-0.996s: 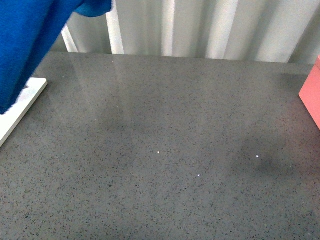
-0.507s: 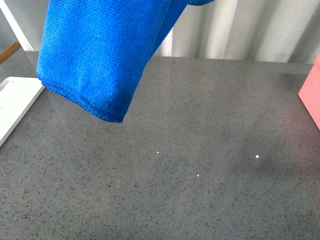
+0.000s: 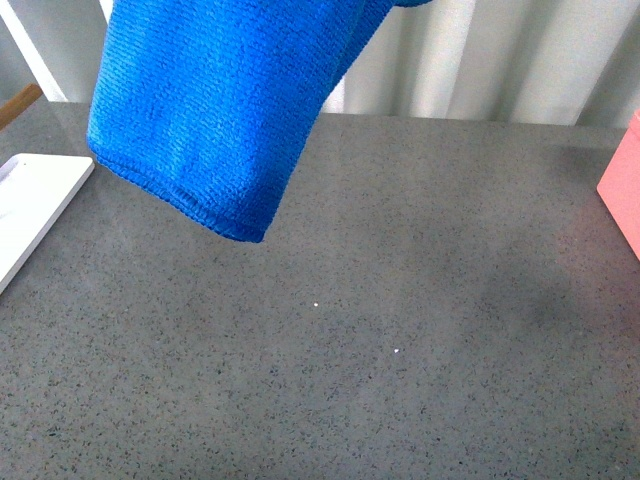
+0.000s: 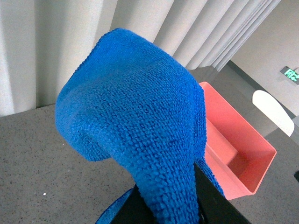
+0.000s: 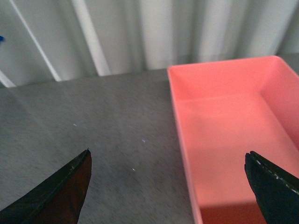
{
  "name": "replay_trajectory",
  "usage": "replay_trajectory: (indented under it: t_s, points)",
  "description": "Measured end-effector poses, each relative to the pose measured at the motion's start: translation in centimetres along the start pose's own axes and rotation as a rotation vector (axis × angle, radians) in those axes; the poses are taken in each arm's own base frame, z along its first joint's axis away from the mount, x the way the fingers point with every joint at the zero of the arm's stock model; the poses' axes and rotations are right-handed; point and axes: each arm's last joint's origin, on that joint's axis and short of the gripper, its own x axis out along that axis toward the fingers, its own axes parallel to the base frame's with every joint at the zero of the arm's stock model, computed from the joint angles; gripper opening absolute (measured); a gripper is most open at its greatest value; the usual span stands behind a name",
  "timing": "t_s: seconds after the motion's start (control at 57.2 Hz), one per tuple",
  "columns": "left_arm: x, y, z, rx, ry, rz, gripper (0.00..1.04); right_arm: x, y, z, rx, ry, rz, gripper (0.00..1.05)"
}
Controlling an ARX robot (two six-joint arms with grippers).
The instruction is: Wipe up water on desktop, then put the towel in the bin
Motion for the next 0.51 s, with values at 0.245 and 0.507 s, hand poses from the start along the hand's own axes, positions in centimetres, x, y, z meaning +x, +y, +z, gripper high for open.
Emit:
replay_trajectory:
  t_s: [0.245, 0.507]
  points:
    - [0.0, 0.1, 0.0, 0.0, 0.0, 0.002, 0.05, 6.8, 2.4, 0.4, 0.058, 0.122, 0.51, 0.98]
    - [0.0, 0.1, 0.0, -0.001, 0.0, 0.002, 0.05, 8.6, 10.0, 0.4, -0.031, 0.075, 0.913, 0.98]
